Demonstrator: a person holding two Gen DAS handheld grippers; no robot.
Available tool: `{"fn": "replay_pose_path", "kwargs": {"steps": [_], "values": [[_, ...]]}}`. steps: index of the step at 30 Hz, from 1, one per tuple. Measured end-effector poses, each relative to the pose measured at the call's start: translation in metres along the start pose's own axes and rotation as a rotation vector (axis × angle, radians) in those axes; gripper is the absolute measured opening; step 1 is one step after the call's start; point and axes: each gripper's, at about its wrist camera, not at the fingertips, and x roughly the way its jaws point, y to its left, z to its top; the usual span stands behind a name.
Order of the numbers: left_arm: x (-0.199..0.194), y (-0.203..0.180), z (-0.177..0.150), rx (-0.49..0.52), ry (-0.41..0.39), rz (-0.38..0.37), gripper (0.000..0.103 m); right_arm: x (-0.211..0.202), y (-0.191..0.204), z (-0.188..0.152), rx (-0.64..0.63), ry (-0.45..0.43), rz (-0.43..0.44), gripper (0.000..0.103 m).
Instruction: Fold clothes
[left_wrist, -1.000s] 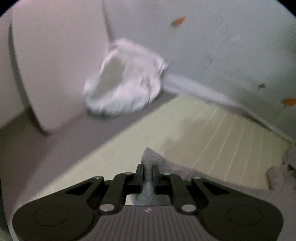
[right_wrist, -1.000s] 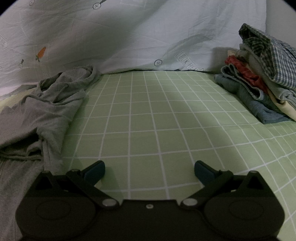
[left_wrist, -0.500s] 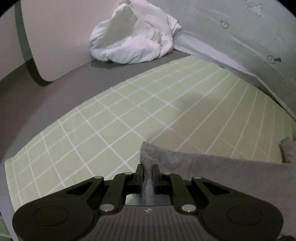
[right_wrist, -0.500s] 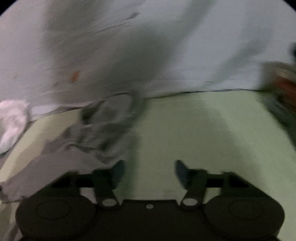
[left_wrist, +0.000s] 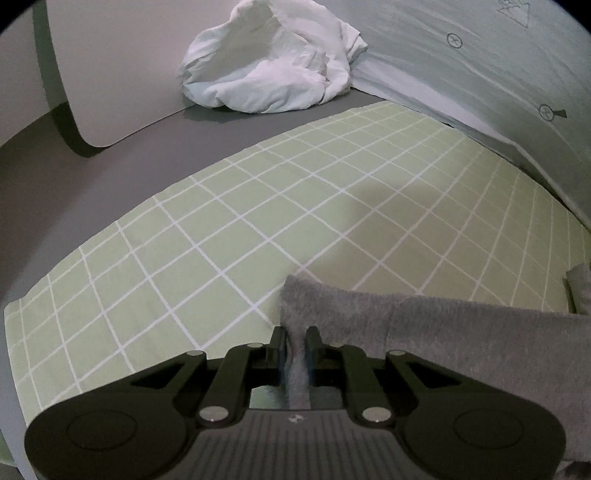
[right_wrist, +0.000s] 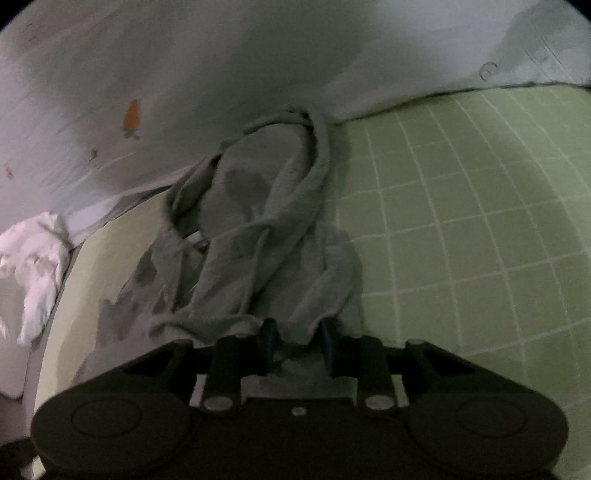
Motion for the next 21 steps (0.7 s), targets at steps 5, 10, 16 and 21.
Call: {"fn": "replay_pose_path", "kwargs": {"steps": [5, 10, 16, 21], "values": [[0.0, 0.0, 0.001, 0.004, 0.003, 0.0, 0.015, 0.005, 0.007, 0.003, -0.029, -0.019, -0.014, 0.007], [0.0, 0.0, 0.0, -0.002, 0.002, -0.001, 0.015, -0.013, 0.004, 0.02, 0.006, -0.144, -0.025, 0.003], [0.0, 0.001, 0.0, -0.009, 0.0, -0.002, 0.016, -0.001, -0.003, 0.043, -0.017, -0.165, -0.116, 0.003], [0.001, 0.006, 0.001, -0.059, 0.008, -0.018, 0.018, 0.016, -0.002, 0.04, -0.105, -0.112, -0.188, 0.004]]}}
